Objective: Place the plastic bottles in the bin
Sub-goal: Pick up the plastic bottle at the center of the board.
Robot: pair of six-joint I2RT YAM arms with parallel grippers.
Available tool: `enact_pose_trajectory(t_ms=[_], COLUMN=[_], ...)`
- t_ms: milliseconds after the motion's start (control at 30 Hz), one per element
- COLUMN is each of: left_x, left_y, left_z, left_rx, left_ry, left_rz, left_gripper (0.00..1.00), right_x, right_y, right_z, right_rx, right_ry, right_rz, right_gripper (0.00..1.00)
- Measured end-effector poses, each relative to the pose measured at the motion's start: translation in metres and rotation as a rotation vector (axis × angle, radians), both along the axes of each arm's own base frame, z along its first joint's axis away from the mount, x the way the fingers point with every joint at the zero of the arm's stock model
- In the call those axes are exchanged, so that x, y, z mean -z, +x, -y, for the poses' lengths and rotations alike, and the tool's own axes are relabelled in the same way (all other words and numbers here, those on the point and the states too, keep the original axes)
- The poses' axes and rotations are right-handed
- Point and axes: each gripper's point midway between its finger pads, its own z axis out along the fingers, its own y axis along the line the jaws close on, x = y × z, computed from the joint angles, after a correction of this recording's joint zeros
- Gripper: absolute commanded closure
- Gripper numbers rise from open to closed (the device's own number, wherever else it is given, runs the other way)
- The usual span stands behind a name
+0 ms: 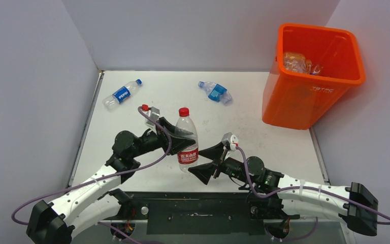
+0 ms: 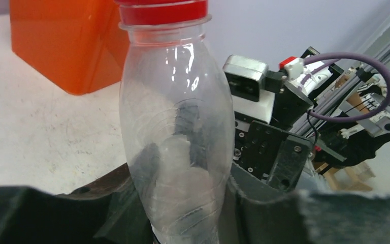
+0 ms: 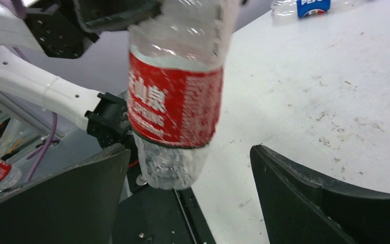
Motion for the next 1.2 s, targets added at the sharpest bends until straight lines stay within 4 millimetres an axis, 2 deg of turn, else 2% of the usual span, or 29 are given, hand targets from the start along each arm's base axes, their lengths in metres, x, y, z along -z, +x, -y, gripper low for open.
enact_pose_trajectory(t_ms=[100, 167, 233, 333, 500, 600, 667, 733, 800, 867, 1067, 1200], left_x=[-0.020, -0.035, -0.049, -0.057, -0.047, -0.034, -0.017, 0.003, 0.017, 0.023, 0.014, 0.013], left_y=[-0.004, -0.005, -0.004, 0.001, 0.016, 0.022, 0.024, 0.028, 0.033, 0.038, 0.039, 0.035], left_z=[-0.003, -0.006, -0.011, -0.019, -0.031, -0.038, -0.043, -0.047, -0.050, -0.054, -0.059, -0.054], left_rx=[-0.004, -0.023, -0.056, -0.125, -0.241, -0.301, -0.327, -0.355, -0.379, -0.407, -0.461, -0.449], left_ry=[0.024, 0.039, 0.057, 0.106, 0.224, 0.257, 0.277, 0.301, 0.329, 0.346, 0.328, 0.328], left_rz=[0.111, 0.194, 0.280, 0.401, 0.542, 0.583, 0.582, 0.566, 0.550, 0.539, 0.562, 0.575], left_gripper=[0.74, 0.74, 0.74, 0.74, 0.75, 0.76, 0.77, 0.78, 0.78, 0.78, 0.78, 0.79], right_x=[0.002, -0.004, -0.019, -0.055, -0.127, -0.157, -0.173, -0.183, -0.183, -0.173, -0.134, -0.126], right_y=[0.001, 0.000, -0.001, -0.002, 0.006, 0.019, 0.029, 0.037, 0.042, 0.049, 0.068, 0.074], right_z=[0.005, 0.008, 0.012, 0.020, 0.050, 0.069, 0.080, 0.082, 0.075, 0.062, 0.017, -0.003], right_rx=[0.018, 0.024, 0.027, 0.038, 0.146, 0.257, 0.333, 0.377, 0.390, 0.391, 0.382, 0.365], right_ry=[-0.023, -0.036, -0.036, -0.010, 0.080, 0.100, 0.109, 0.113, 0.095, 0.057, -0.054, -0.057], right_rz=[-0.020, -0.032, -0.037, -0.027, 0.040, 0.060, 0.063, 0.063, 0.060, 0.052, 0.028, 0.027], right_gripper=[0.10, 0.10, 0.10, 0.10, 0.10, 0.10, 0.10, 0.09, 0.09, 0.08, 0.04, 0.02])
